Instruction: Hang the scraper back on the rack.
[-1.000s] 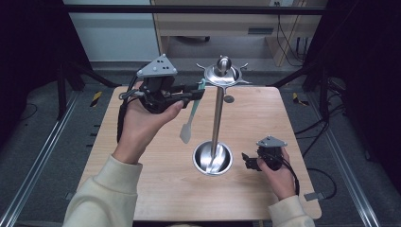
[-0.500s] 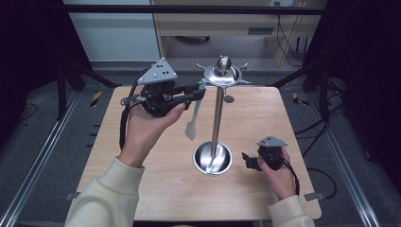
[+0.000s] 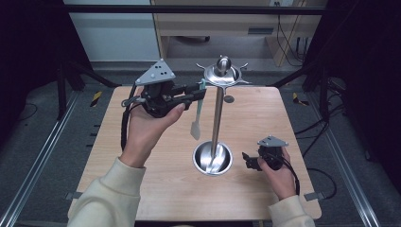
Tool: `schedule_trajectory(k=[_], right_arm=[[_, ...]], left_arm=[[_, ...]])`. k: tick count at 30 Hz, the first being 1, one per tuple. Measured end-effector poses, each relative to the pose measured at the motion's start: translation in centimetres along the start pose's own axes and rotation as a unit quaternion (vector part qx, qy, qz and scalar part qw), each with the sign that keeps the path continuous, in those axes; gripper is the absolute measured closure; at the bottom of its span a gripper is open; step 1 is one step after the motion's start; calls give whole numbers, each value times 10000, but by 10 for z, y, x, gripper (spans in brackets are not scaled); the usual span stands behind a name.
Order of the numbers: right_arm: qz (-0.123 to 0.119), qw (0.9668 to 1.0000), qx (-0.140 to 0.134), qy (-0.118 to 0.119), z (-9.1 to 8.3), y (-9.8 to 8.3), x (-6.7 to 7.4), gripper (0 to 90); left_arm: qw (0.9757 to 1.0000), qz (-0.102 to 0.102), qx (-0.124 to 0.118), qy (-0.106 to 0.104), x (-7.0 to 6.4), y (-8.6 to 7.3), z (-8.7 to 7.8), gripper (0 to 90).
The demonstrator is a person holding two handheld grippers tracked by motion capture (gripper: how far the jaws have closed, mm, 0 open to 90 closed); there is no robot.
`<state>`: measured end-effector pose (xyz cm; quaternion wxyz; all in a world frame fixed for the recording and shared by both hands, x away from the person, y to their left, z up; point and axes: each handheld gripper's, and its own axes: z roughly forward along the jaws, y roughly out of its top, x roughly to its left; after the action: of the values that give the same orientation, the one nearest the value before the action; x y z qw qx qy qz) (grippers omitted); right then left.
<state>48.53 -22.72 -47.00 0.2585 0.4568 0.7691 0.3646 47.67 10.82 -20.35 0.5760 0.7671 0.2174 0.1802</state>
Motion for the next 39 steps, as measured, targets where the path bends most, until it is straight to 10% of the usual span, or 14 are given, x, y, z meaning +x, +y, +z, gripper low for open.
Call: schedule_trajectory(k=[19, 32, 39], right_arm=[[-74, 10000, -2, -16, -1, 1, 1, 96], [-65, 10000, 13, -28, -1, 1, 2, 94], [-95, 9999, 15, -46, -1, 0, 1, 93]], left_arm=[[9999, 10, 111, 14, 0, 2, 0, 673], [9995, 79, 79, 296, -2, -18, -19, 167], [9990, 153, 334, 257, -7, -47, -30, 87]])
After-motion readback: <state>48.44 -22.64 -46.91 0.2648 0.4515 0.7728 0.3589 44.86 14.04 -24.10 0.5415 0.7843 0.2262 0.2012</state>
